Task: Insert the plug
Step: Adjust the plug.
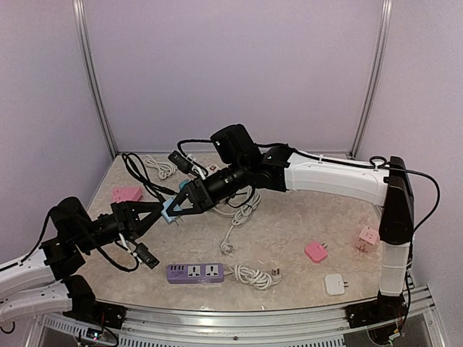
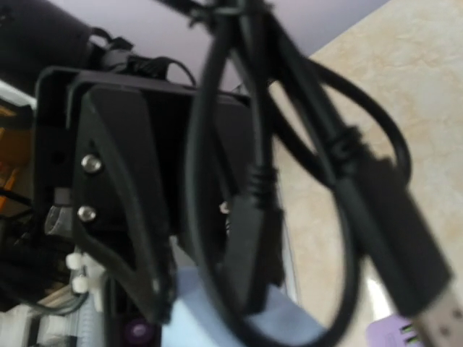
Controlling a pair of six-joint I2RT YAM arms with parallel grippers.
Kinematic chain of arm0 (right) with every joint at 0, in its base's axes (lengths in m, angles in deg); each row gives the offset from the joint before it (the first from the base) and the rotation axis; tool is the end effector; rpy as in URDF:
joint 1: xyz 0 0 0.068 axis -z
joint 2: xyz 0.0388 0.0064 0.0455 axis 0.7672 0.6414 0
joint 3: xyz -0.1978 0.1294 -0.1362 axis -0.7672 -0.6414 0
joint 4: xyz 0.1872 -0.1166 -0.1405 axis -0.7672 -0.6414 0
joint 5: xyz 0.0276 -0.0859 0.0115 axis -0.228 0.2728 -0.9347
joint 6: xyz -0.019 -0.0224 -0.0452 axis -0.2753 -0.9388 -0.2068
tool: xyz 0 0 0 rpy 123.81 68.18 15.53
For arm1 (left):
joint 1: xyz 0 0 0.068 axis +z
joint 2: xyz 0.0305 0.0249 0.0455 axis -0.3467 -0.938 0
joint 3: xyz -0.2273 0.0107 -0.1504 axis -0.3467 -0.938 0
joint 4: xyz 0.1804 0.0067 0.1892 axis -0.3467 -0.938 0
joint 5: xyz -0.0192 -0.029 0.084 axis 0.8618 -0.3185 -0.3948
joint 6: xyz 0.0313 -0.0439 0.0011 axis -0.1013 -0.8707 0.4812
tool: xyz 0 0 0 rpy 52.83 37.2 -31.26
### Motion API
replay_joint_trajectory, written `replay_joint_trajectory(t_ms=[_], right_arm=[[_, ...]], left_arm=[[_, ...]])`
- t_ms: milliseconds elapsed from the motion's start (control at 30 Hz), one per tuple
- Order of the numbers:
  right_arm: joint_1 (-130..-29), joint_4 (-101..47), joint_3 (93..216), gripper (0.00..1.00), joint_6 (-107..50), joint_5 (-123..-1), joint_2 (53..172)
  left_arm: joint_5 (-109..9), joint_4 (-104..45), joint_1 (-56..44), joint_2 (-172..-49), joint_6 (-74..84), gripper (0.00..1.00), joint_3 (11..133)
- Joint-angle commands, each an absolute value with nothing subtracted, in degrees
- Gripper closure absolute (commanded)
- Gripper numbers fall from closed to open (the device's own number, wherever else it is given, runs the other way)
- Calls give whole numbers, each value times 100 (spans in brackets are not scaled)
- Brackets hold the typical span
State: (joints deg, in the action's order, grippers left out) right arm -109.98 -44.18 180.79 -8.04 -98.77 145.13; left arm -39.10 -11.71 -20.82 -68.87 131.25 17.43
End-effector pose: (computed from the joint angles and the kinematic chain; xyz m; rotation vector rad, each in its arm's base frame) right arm 0.2126 0.4160 0.3138 -1.1898 2.0969 1.6390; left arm 0.1135 -0.1145 0.2557 1.5603 0.0537 0.7668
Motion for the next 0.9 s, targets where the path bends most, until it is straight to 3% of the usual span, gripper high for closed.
replay_joint_trajectory(t_ms=[0, 233, 400, 433, 533, 567, 667, 867], right_arm=[[-10991, -4288, 18070, 68, -651, -10361, 14699], [-10992, -3901, 17954, 98, -416, -10670, 14685], [-10979, -3970, 17828, 100, -543, -10361, 14533], [-10968, -3977, 17752, 100, -572, -10246, 14467], [-10922, -3945, 17542, 100, -632, -9823, 14230], [-10914, -3898, 17440, 100, -671, -9642, 14116], [-10911, -3613, 17077, 100, -852, -8959, 13717], [-10940, -2239, 15963, 100, -1404, -7581, 12758]], left_arm=[[-3907, -863, -2137, -6893, 15800, 100, 1724], [-3920, -823, -2154, -6943, 15776, 100, 1723], [-4064, -909, -2168, -6935, 15685, 100, 1715], [-4127, -973, -2176, -6901, 15630, 84, 1707], [-4525, -1232, -2206, -6814, 15468, 22, 1661], [-4663, -1299, -2208, -6765, 15382, 14, 1623], [-5051, -1579, -2297, -6580, 14709, 3, 1531], [-5822, -4090, -2941, -6019, 11086, 1, 2377]])
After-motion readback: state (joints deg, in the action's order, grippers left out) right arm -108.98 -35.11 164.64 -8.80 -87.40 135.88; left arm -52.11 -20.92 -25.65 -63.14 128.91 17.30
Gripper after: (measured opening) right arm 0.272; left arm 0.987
